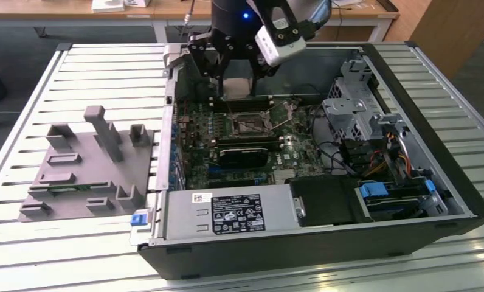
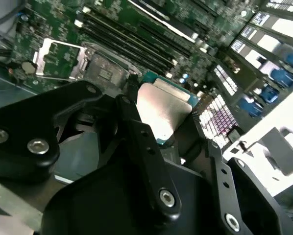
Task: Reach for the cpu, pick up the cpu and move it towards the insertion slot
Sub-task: 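Pick up the cpu and move it towards the insertion slot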
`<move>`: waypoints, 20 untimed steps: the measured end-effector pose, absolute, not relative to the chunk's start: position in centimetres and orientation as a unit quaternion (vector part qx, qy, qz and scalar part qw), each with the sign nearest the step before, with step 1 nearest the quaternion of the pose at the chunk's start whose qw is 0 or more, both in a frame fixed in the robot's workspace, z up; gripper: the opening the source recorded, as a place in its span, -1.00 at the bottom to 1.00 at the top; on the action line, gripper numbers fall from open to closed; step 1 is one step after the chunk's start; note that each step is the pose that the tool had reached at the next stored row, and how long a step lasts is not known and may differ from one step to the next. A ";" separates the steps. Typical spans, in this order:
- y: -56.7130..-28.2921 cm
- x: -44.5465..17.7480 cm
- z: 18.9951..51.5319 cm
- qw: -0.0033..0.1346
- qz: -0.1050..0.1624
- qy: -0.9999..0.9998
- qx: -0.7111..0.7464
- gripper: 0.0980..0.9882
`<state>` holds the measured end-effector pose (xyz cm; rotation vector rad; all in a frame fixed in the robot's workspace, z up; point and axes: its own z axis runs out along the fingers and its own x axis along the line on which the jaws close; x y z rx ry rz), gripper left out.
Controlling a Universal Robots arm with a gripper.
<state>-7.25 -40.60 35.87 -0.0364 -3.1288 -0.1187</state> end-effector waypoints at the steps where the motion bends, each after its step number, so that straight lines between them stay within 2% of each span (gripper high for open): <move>1: -40.4 -7.0 35.8 0.005 -0.038 -0.999 -0.012 0.00; 20: -37.0 -4.5 35.1 0.005 -0.040 -0.999 -0.012 0.00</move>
